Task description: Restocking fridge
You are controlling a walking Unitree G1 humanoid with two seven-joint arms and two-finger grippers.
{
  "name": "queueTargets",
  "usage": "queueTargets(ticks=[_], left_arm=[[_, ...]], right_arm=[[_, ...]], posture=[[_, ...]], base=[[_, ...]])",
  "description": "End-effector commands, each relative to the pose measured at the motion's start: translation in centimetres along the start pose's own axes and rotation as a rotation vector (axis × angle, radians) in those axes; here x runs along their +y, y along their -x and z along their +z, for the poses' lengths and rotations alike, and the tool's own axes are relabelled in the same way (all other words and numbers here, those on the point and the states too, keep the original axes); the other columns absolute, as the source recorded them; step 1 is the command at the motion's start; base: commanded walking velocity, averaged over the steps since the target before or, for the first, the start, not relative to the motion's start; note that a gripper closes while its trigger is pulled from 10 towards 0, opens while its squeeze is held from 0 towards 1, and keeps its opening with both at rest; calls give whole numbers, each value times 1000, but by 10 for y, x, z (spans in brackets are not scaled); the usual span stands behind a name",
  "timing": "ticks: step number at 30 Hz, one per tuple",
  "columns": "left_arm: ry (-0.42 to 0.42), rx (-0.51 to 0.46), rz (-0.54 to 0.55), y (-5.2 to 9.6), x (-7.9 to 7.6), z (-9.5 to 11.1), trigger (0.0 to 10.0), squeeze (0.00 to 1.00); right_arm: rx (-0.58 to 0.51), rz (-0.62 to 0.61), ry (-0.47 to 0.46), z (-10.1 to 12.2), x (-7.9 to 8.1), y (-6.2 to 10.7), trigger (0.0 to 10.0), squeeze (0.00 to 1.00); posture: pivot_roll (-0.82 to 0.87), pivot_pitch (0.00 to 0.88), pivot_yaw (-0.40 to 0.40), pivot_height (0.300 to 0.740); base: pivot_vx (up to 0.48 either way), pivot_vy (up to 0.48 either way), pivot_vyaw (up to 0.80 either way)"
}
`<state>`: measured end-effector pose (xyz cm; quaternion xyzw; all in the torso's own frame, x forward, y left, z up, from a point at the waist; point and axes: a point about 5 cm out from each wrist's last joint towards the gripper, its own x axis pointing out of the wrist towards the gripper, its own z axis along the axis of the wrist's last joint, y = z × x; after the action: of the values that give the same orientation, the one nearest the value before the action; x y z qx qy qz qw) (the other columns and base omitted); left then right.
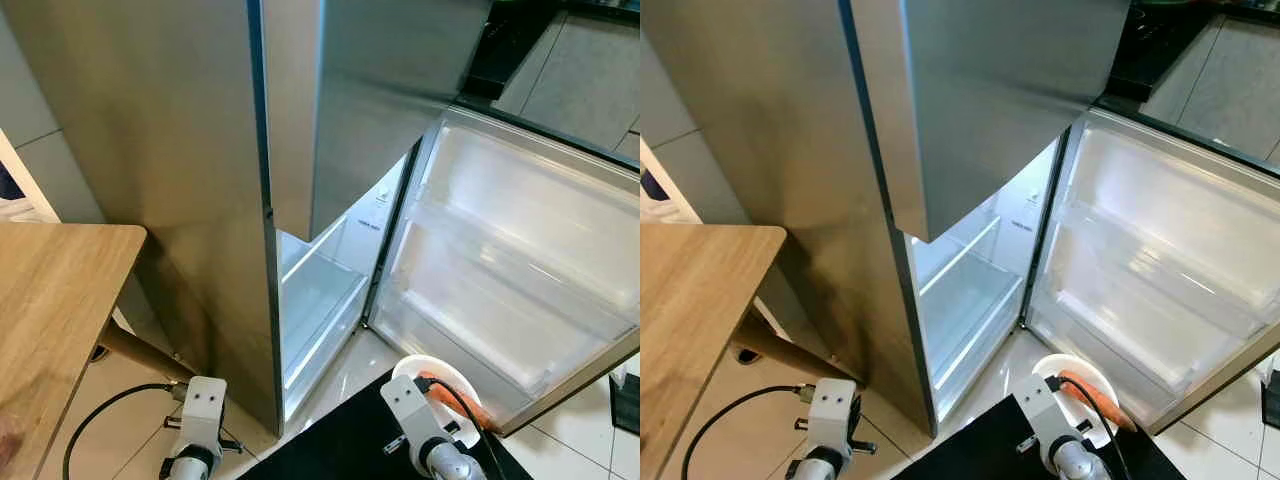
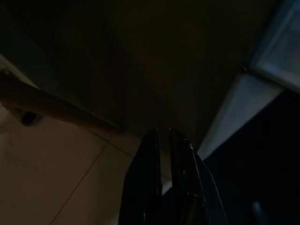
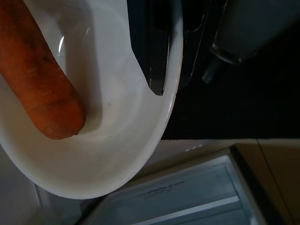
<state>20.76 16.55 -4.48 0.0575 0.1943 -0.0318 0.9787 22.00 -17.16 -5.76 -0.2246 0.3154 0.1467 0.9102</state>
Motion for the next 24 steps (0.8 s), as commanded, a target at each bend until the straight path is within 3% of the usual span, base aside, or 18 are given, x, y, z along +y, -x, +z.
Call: queueTargets(ticks=[1, 9, 11, 24], left_arm=[[7, 14, 13, 4, -2, -5, 10000, 0], [21, 6, 24, 4, -3, -4, 10000, 0], [24, 3, 26, 4, -2, -3, 10000, 0], [61, 34, 71, 5, 6, -8, 10000, 0]], right_arm=[[-24, 12, 31, 5, 1, -2, 10000, 0], [-25, 13, 27, 6, 1, -2, 10000, 0], [-25, 5, 3, 6, 0, -2, 10000, 0], [-23, 9, -15, 5, 0, -2, 10000, 0]], posture=[[-82, 94, -21, 740], [-81, 95, -23, 740], [-81, 94, -23, 740], [-78, 94, -25, 740]], base=[[0, -480, 800], [0, -480, 800], [0, -480, 0], [0, 0, 0]])
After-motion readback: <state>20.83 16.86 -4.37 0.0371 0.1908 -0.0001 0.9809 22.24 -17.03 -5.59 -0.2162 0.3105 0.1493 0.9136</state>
